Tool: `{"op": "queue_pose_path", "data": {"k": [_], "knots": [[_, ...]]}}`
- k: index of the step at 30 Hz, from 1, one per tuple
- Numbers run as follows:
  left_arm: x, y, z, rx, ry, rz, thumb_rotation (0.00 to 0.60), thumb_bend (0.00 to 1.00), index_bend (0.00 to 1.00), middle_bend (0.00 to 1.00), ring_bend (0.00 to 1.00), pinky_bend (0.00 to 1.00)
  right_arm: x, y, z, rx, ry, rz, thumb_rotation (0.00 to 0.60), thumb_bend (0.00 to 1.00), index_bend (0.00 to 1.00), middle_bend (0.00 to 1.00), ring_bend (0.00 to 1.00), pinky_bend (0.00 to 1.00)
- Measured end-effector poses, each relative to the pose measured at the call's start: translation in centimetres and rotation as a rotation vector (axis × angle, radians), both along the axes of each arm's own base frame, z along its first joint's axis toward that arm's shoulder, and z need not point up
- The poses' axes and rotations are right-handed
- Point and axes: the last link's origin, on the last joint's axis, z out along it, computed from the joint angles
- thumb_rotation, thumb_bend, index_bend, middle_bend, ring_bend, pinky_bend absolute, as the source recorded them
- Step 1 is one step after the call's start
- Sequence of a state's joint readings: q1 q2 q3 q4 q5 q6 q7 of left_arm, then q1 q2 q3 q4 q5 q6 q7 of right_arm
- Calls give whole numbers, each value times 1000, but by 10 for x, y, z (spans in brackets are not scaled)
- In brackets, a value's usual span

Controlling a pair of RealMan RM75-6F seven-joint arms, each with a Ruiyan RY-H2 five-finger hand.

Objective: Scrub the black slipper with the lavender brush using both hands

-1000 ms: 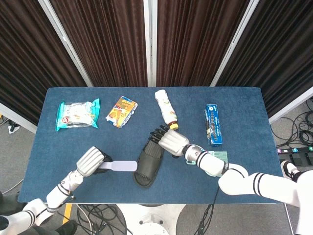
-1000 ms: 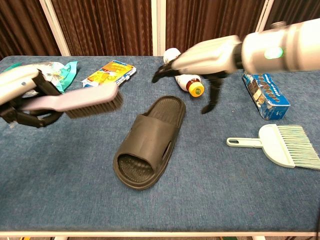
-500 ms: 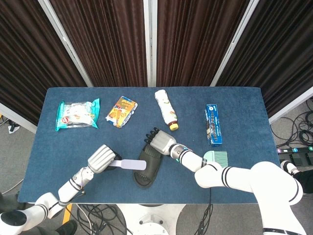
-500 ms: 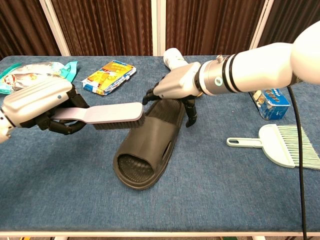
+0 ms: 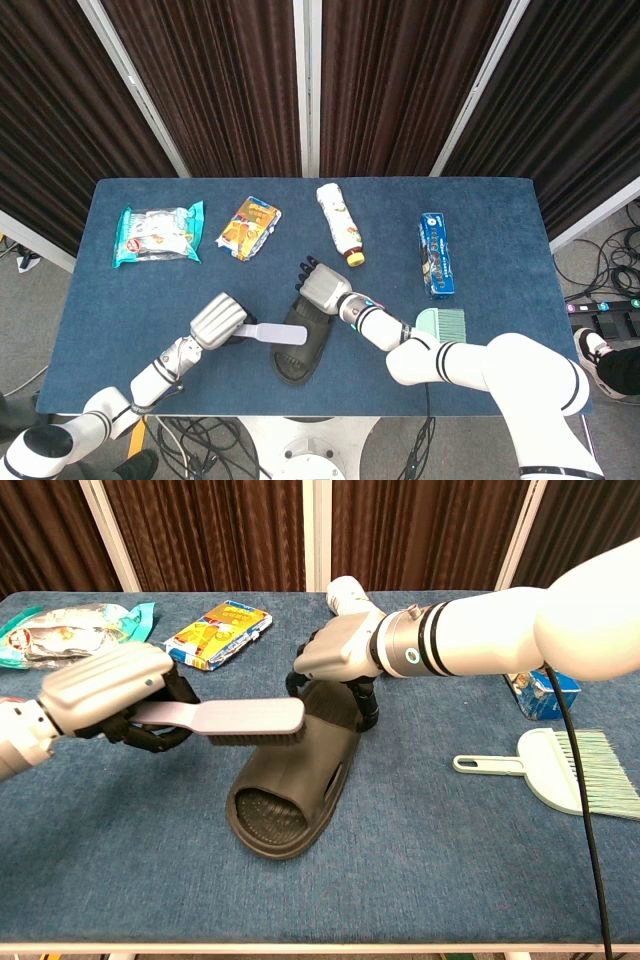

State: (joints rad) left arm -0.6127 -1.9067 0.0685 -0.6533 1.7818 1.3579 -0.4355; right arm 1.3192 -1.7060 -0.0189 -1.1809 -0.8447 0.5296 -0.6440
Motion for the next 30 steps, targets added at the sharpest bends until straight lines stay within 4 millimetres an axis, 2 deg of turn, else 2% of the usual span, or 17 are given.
{"op": "queue_pose_path", "data": {"k": [4,10,19,26,30], "knots": [[4,6,-6,-15,-27,39,600,567,1000,1000,1000,1000,-1,1,0,-4,-9,7,600,109,601,390,174,178],[8,11,-15,-16,-31,47,600,567,1000,1000,1000,1000,-1,2,3,-6,-23,2,600,108,601,392,174,180],[-3,-9,-29,-60,129,-58,600,568,1000,1000,1000,1000,1,4,4,-1,-41,-18,600,108,596,392,174,185],[-10,-29,-18,-78,106,-101,600,567,1000,1000,1000,1000,-1,3,6,-11,-43,-27,600,108,581,392,174,185],[-8,-26,-10,-80,55,-75,600,568,1000,1000,1000,1000,-1,4,7,-9,-43,-27,600,108,577,392,174,185]]}}
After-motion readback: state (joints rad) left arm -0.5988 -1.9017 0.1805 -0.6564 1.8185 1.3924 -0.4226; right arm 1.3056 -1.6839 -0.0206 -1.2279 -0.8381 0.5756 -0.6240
